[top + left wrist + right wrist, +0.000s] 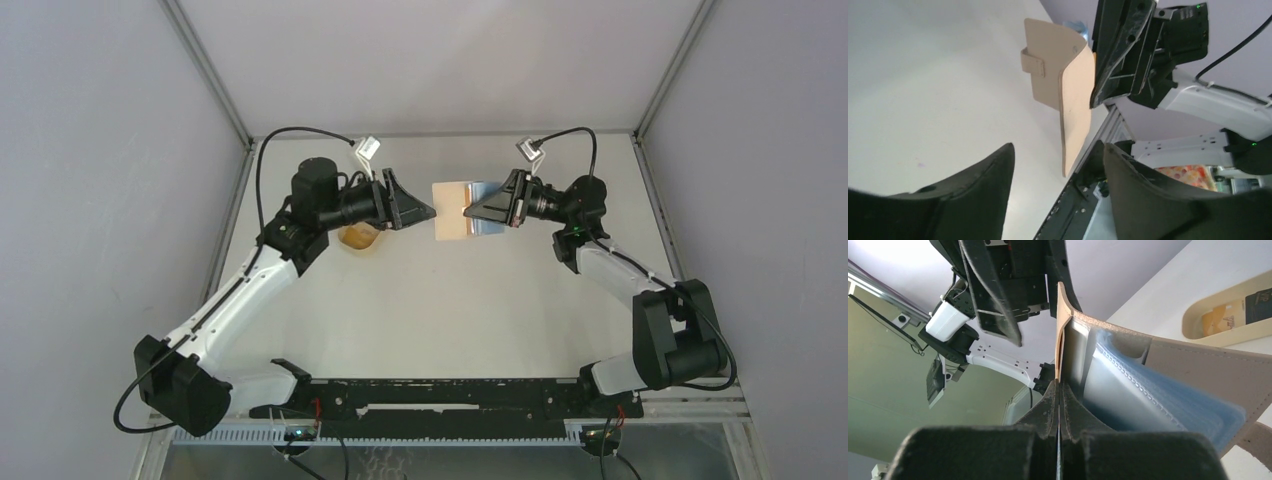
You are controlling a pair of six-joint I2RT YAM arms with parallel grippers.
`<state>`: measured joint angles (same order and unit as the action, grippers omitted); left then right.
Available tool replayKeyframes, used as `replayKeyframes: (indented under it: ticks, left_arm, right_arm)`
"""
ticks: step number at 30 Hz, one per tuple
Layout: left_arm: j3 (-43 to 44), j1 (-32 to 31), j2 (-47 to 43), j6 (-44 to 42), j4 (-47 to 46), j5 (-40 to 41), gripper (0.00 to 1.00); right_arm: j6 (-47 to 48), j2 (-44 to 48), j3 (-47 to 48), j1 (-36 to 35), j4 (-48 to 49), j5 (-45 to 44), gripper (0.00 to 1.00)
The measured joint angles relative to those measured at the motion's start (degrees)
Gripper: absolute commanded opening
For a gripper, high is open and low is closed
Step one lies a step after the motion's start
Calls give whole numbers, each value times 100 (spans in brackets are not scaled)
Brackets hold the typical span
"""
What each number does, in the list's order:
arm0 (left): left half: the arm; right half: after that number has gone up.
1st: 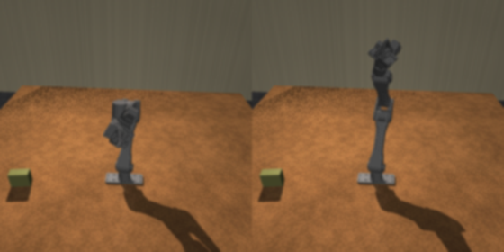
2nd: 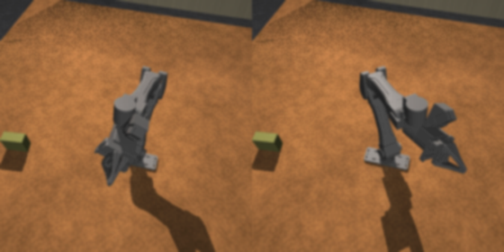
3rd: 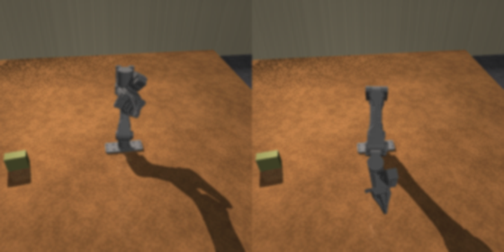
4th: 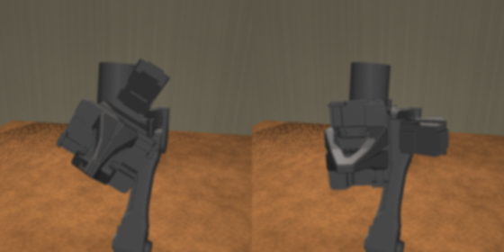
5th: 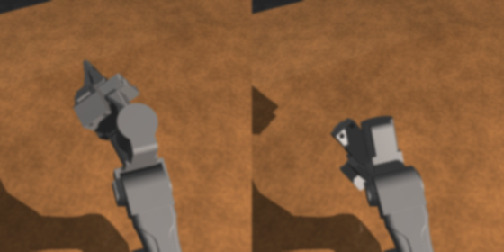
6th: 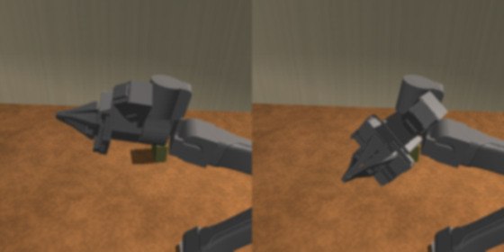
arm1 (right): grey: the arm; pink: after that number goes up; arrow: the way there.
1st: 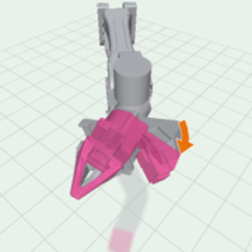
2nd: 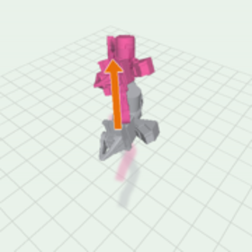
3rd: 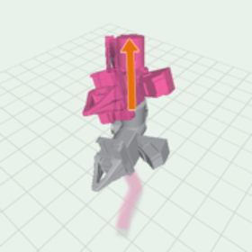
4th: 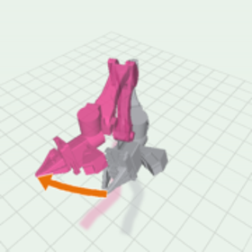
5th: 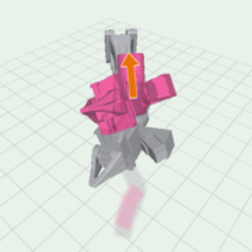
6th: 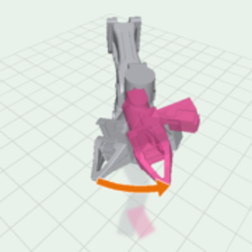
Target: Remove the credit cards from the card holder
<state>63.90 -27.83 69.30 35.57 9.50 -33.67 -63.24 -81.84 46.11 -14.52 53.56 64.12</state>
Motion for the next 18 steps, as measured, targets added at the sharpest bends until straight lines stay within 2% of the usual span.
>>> replayKeyframes:
  ticks: [2, 4, 11, 16, 18]
  left_arm:
    - [-92, 0, -2, 160, -175, -101, 81]
    - [-205, 0, -11, 306, -361, -184, 80]
    - [-455, 0, -9, 656, -949, -380, 63]
    - [-584, -20, 15, 857, -1381, -494, 60]
    - [-584, -52, 59, 918, -1543, -562, 51]
  right_arm:
    - [9, 0, 0, -33, -42, -2, 0]
    - [13, 0, 0, -59, -68, -2, 0]
    - [13, 2, 0, -79, -70, -17, 0]
    - [15, 17, 0, -109, -83, -15, 0]
    - [15, 26, 0, -111, -87, -17, 0]
